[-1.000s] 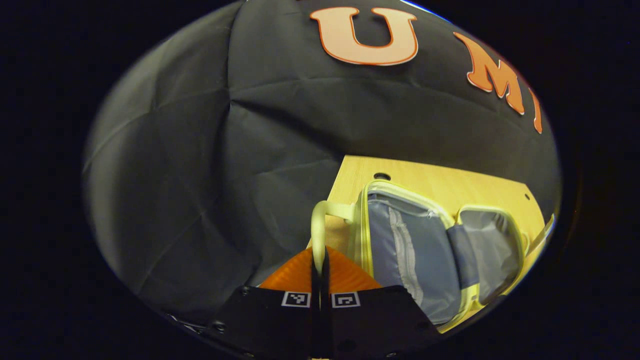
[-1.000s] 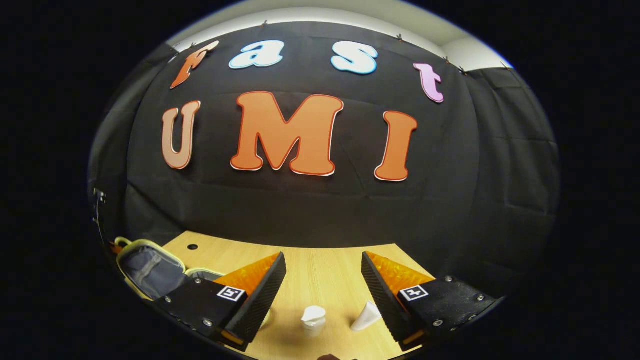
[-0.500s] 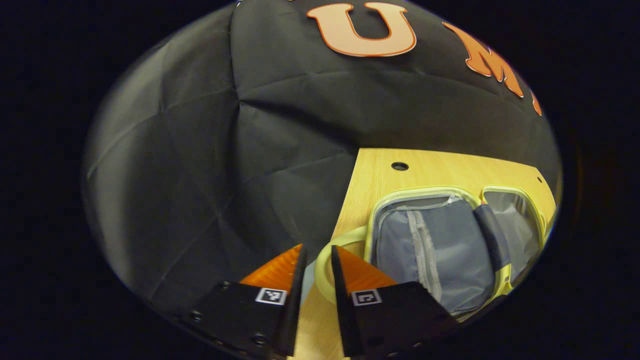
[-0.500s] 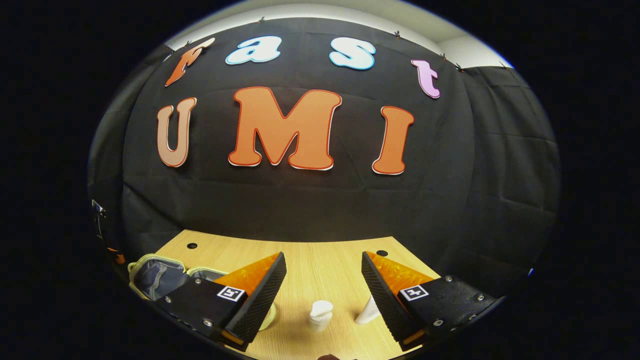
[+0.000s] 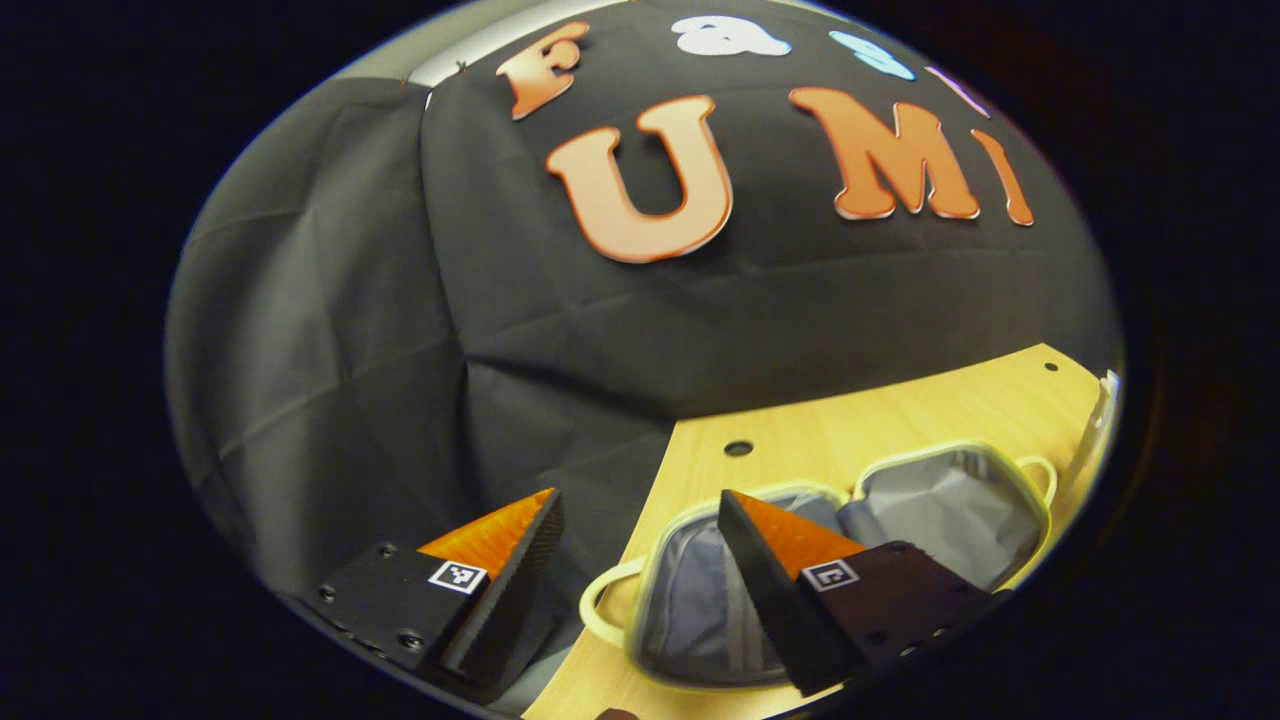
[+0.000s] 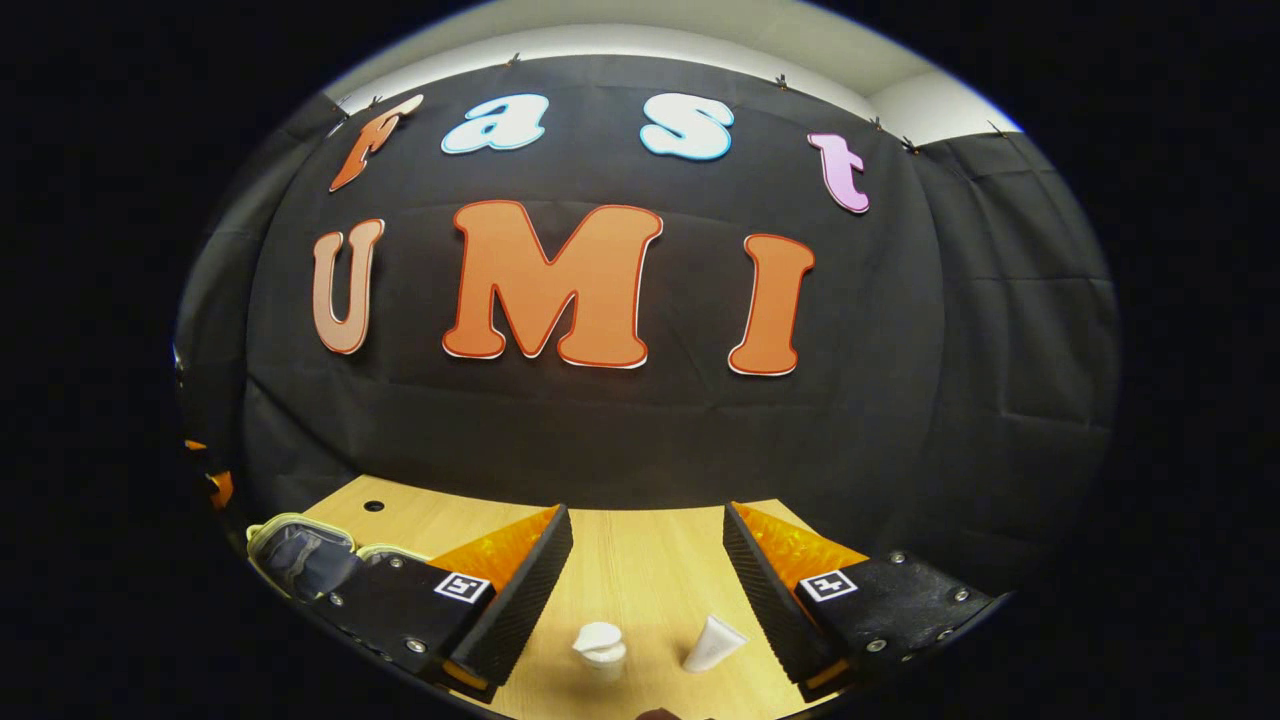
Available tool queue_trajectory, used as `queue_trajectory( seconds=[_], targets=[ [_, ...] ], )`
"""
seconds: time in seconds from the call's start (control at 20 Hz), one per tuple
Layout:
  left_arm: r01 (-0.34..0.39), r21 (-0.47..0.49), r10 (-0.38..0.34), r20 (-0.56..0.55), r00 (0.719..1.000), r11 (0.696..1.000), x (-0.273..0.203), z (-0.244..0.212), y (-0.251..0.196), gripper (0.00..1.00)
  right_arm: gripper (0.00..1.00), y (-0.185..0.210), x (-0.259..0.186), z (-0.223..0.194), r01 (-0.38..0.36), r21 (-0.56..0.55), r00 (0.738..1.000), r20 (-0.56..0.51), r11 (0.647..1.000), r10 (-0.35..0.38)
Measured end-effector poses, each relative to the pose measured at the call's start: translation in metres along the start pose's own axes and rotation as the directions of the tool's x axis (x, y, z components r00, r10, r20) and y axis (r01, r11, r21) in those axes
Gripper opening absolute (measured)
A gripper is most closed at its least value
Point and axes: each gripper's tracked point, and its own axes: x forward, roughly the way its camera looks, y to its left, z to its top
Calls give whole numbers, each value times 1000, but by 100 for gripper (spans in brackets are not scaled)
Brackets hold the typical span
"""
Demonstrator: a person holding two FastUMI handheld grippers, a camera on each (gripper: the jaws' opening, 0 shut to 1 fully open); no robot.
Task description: First open the suitcase, pack the skin care products into it, and then close the suitcase.
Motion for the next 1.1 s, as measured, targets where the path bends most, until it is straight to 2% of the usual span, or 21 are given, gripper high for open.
queue_trajectory(
  seconds=[0.25, 0.6, 0.9, 1.1],
  targets=[
    [60, -32, -55, 141, 988, 998, -33, 71, -69, 100, 97, -26, 2, -3, -13, -4, 1000, 27, 1000, 13],
    [173, -34, -153, 314, 937, 984, -72, 150, -171, 100, 97, -56, 0, -9, -29, 9, 998, 58, 1000, 28],
    [263, -70, -218, 380, 899, 962, -97, 180, -243, 100, 97, -72, 2, -11, -39, -8, 996, 83, 999, 39],
    [336, -38, -300, 360, 883, 941, -108, 171, -301, 98, 97, -87, 2, -27, -48, -5, 997, 55, 999, 48]
  ],
)
